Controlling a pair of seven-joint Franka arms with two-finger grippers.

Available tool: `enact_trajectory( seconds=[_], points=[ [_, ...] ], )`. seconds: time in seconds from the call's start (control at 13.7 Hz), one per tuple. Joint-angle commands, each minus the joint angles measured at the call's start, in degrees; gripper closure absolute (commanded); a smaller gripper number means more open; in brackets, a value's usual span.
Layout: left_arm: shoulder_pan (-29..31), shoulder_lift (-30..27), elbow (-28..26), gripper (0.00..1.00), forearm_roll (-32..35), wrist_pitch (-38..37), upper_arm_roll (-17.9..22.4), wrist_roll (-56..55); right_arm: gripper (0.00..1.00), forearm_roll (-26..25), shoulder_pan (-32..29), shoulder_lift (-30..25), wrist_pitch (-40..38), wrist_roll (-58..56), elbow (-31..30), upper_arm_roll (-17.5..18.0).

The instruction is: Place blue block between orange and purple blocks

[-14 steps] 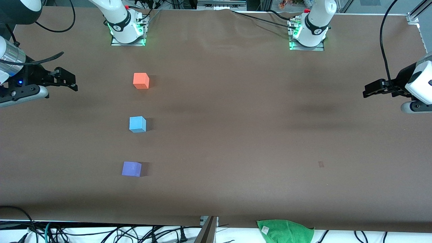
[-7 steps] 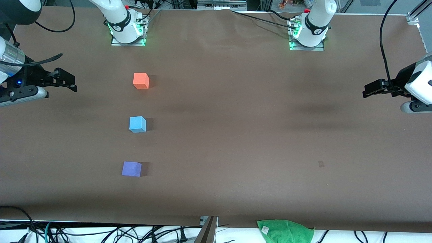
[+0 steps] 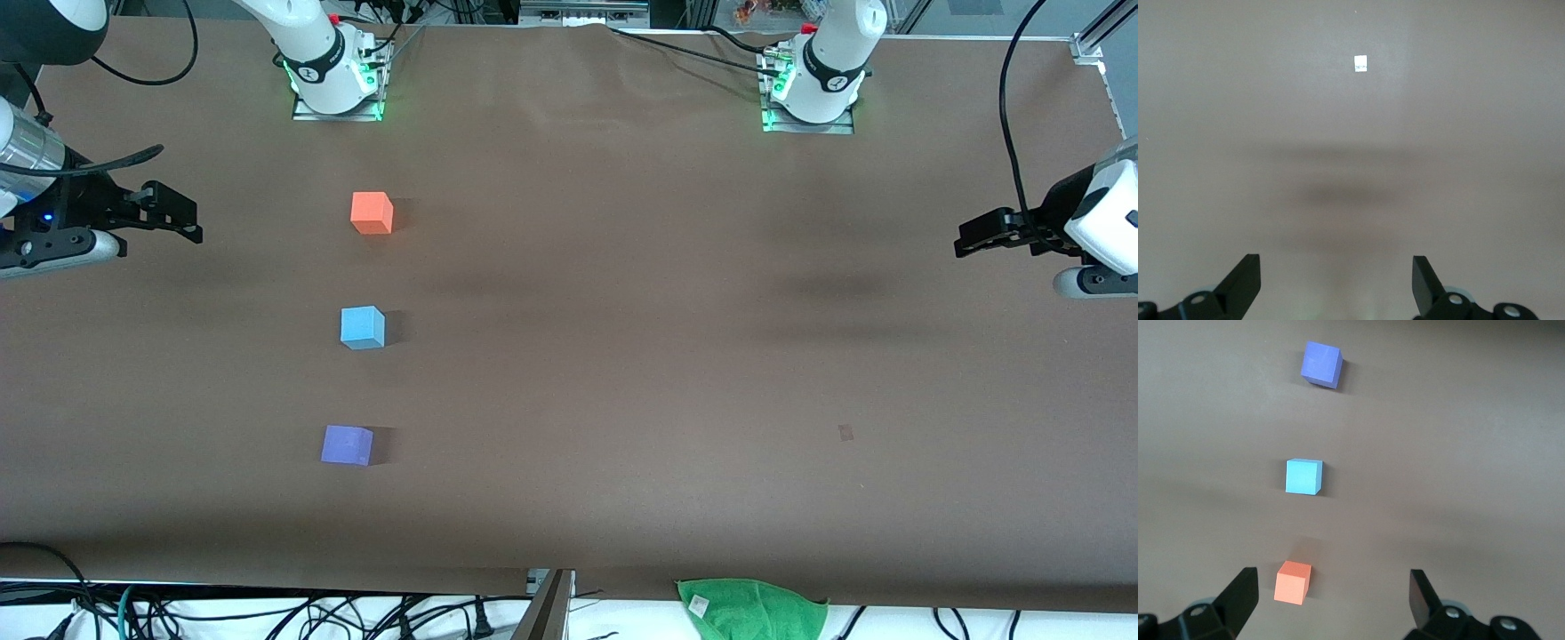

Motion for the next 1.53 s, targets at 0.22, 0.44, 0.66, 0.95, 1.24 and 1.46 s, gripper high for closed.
enact_trajectory(
  seconds=[0.22,0.44,0.66,0.95,1.24,1.46],
  points=[
    [-0.28,1.1,2.04,0.0,0.86,-0.58,0.01,0.97,0.0,-0.05,-0.75,-1.04,0.11,1.16,-0.98,0.65],
    [-0.28,1.1,2.04,0.0,0.86,-0.58,-0.08,0.97,0.0,-0.05,-0.75,-1.13,0.03,1.16,-0.98,0.65],
    [-0.28,1.1,2.04,0.0,0.86,-0.58,-0.08,0.97,0.0,-0.05,-0.75,-1.13,0.02,1.16,-1.07,0.56],
    [-0.28,1.1,2.04,0.0,0.86,-0.58,-0.08,0.97,0.0,-0.23,-0.75,-1.3,0.2,1.25,-1.5,0.56],
    [-0.28,1.1,2.04,0.0,0.86,-0.58,-0.08,0.97,0.0,-0.14,-0.67,-1.04,0.02,0.9,-0.81,0.65],
    [-0.19,1.28,2.04,0.0,0.77,-0.58,-0.08,0.97,0.0,-0.14,-0.67,-1.04,-0.06,1.08,-0.8,0.65]
  ],
)
